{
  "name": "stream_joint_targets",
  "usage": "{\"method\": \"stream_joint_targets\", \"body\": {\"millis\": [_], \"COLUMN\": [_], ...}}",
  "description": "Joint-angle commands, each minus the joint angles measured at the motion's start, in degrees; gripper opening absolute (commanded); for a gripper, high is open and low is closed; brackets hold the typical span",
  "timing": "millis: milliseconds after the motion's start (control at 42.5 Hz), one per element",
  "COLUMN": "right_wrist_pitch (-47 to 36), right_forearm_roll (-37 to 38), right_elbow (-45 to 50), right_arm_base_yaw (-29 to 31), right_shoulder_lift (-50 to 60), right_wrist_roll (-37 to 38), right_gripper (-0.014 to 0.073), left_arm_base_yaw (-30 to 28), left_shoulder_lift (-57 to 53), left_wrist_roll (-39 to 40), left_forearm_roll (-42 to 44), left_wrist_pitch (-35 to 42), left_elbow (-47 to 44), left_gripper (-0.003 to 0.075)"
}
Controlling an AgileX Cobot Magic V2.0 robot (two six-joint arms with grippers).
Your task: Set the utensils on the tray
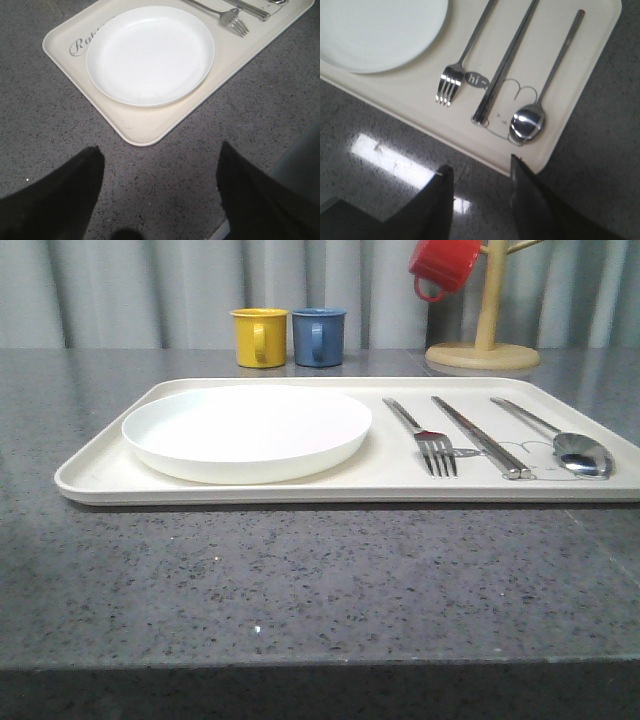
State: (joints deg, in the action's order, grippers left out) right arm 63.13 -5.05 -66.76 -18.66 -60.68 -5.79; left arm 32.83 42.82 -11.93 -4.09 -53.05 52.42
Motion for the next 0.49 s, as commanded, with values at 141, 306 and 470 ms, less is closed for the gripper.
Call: {"method": "stream_joint_targets", "body": {"millis": [141,306,470], "right_wrist_pitch": [-1.2,-2.3,-2.5], "right_forearm_roll": [0.6,0.6,0.6], "right_elbow": [8.5,13.8,16.4], "right_arm_base_yaw": [-0.1,-0.1,-0.1], "right_shoulder_lift": [15.1,24.1,29.4], "right_wrist_roll": [0.7,0.7,0.7], "right_gripper": [0.0311,0.0311,0.0311], "left_arm_base_yaw": [0.5,0.5,0.5], "left_shoulder_lift": [-0.1,-0.1,-0.1], "left_wrist_roll": [0.4,0.4,0.4], "left_forearm_roll": [-0.6,-0.6,-0.6], "left_wrist_pitch": [3.9,3.9,4.1], "left_elbow": [1.5,1.5,1.5], "left_gripper": [0.0473,0.0473,0.0473]}}
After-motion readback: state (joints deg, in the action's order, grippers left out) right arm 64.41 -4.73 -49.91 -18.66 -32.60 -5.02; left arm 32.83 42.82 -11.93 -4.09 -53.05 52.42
